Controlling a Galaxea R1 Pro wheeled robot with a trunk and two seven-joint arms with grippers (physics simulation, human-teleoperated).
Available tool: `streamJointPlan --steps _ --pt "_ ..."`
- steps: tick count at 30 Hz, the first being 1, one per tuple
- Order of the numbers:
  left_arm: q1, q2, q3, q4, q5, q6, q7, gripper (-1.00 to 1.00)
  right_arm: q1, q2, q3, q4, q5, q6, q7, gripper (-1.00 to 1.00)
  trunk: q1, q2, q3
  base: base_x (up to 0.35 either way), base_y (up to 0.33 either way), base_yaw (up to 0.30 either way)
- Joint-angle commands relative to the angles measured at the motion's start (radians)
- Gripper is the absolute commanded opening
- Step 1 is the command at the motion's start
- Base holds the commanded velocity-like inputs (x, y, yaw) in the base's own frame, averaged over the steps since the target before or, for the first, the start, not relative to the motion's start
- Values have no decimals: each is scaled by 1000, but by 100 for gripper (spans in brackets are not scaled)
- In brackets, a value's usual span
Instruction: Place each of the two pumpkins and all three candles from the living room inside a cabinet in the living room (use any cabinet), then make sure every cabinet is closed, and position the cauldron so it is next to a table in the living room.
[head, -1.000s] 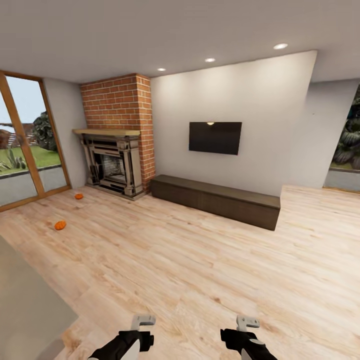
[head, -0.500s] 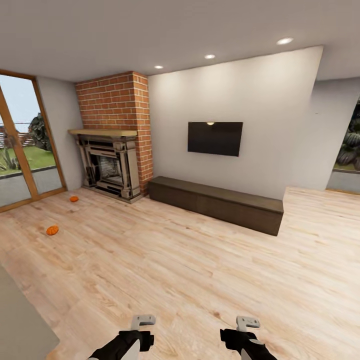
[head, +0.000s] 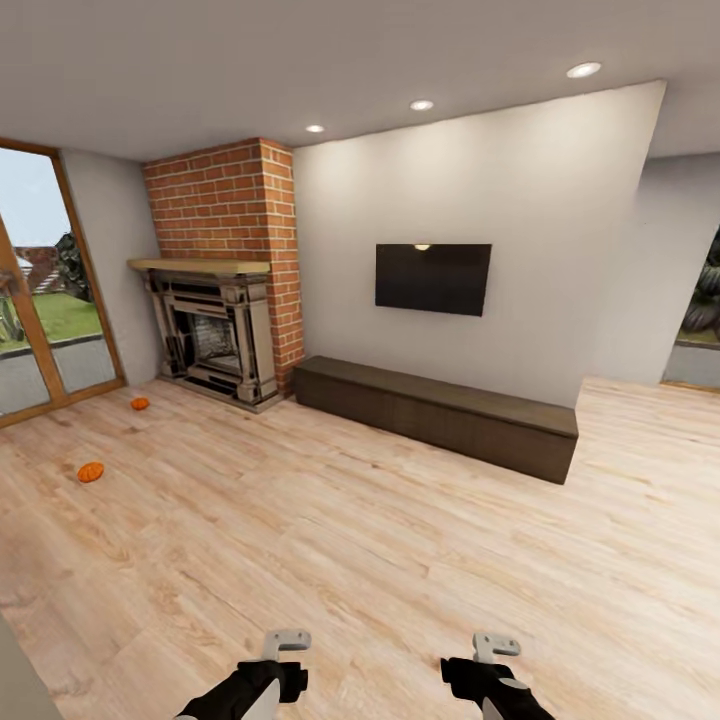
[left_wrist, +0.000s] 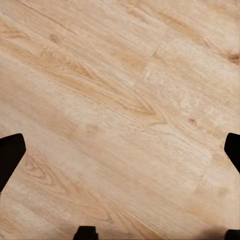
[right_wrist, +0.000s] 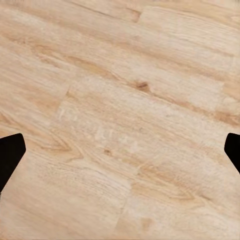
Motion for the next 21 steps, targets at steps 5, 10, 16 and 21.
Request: streamJointPlan --steps 5,10,16,21 --pt "-1 0 -9 -2 9 5 7 100 -1 -1 7 -2 -6 5 -8 100 1 -1 -2 335 0 0" --pt "-1 0 -9 -2 9 5 7 100 -1 -1 7 -2 -6 5 -8 100 1 -1 -2 335 0 0" --pt "-1 0 -9 -2 8 5 7 100 -1 0 7 -2 -6 5 -8 100 1 -1 -2 335 0 99" --pt "-1 0 -9 -2 8 5 7 100 -1 -1 7 -2 -6 5 -7 100 1 -1 -2 335 0 60"
